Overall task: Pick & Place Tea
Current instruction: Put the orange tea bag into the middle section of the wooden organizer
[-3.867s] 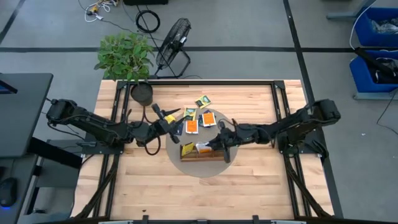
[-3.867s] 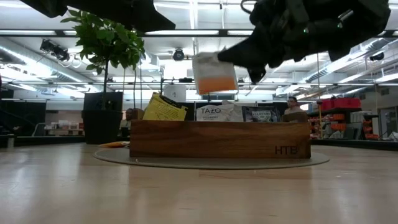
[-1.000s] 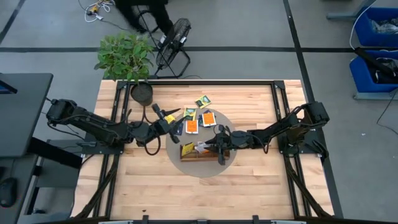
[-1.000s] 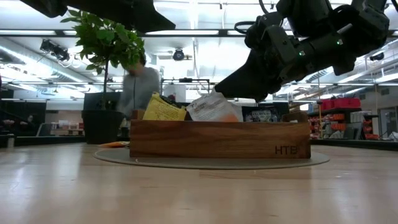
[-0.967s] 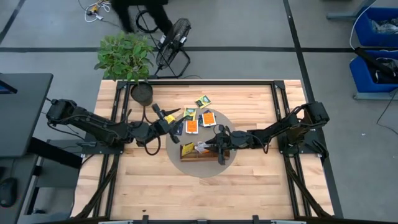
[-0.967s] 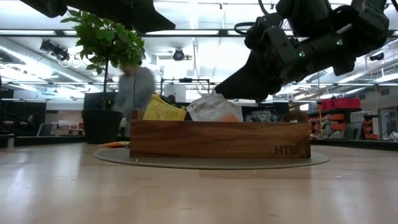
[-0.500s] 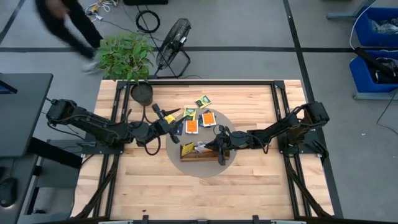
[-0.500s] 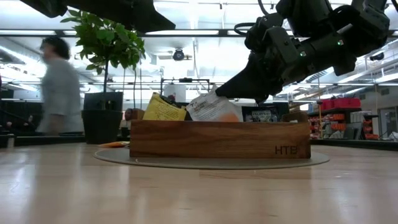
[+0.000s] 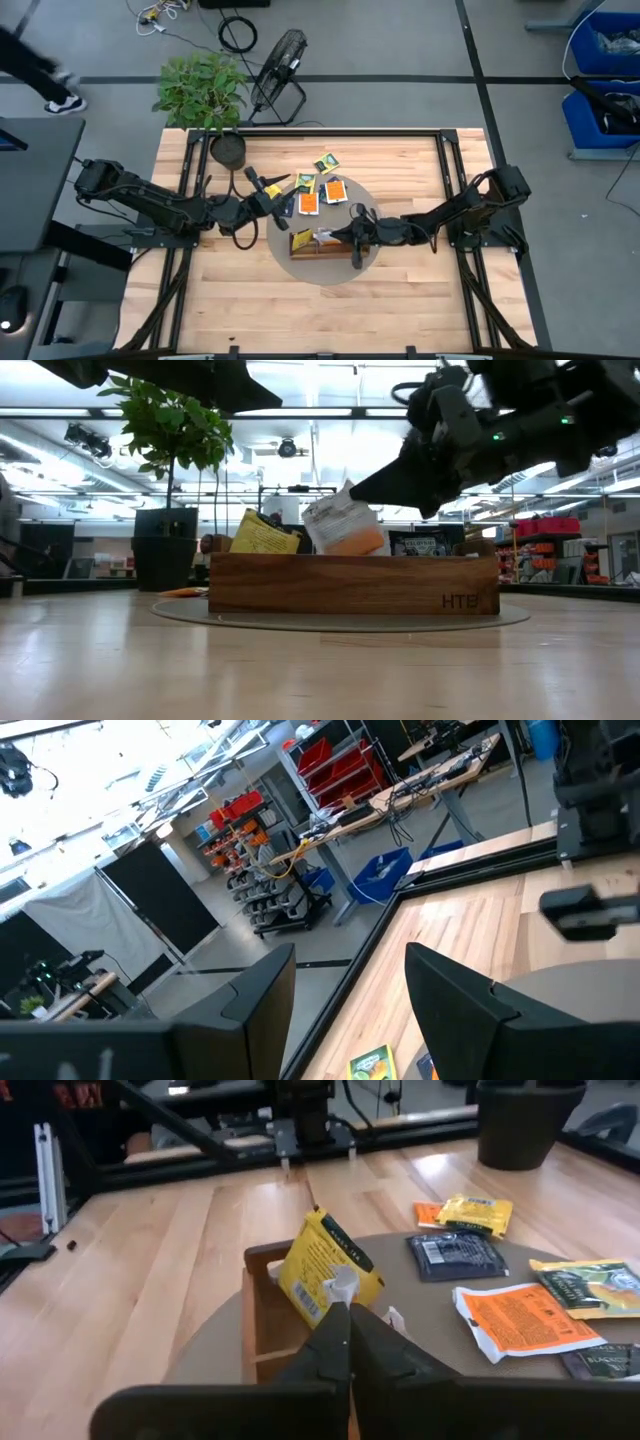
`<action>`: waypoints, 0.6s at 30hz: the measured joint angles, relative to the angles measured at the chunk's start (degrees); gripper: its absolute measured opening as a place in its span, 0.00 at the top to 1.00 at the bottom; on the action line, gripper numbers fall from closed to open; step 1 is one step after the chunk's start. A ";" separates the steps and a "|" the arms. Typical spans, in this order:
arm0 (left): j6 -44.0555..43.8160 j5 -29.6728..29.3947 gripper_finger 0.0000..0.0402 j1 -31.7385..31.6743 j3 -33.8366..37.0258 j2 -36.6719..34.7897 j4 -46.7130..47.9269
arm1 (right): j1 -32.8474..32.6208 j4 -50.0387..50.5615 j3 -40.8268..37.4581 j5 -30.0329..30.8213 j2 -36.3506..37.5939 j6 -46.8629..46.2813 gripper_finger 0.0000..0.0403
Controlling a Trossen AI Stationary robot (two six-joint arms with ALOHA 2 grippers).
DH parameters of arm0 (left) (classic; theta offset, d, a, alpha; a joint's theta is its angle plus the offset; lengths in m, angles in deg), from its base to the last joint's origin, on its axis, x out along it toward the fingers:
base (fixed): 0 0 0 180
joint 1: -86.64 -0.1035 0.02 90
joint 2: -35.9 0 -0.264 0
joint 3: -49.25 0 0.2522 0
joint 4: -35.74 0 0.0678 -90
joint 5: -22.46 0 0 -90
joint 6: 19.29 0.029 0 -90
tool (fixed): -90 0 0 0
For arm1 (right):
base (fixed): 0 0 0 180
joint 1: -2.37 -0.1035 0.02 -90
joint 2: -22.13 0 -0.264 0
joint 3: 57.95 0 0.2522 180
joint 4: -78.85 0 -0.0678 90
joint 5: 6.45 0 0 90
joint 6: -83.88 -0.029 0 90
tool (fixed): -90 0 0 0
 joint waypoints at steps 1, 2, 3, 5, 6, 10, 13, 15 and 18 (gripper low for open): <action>0.34 0.00 0.51 0.01 0.00 0.00 -0.12 | -0.45 -1.80 -0.73 0.77 0.00 0.02 1.00; 0.57 0.00 0.51 -0.01 0.02 0.00 -0.45 | -0.87 -3.55 -1.38 1.63 0.00 0.00 1.00; 0.69 0.00 0.51 0.01 0.02 0.00 -0.84 | -1.21 -5.19 -1.99 2.42 0.00 -0.02 1.00; 0.71 0.44 0.51 -0.02 0.02 -0.04 -1.03 | -1.77 -7.36 -3.17 4.13 0.00 -0.24 1.00; 0.73 0.63 0.51 -0.02 0.02 -0.04 -1.08 | -1.98 -8.44 -3.78 4.44 0.00 -0.24 1.00; 0.78 1.03 0.51 -0.01 0.02 -0.04 -1.31 | -2.46 -13.73 -4.84 4.95 -1.32 -0.03 1.00; 0.83 1.07 0.51 0.00 0.02 -0.04 -1.32 | -2.47 -16.28 -4.82 4.67 -4.10 -0.02 1.00; 0.91 1.07 0.51 -0.01 0.02 -0.04 -1.34 | -2.47 -18.86 -4.84 4.42 -6.38 -0.30 1.00; 0.95 1.05 0.51 0.00 0.02 -0.04 -1.72 | -2.47 -23.37 -4.84 4.19 -9.13 -0.13 1.00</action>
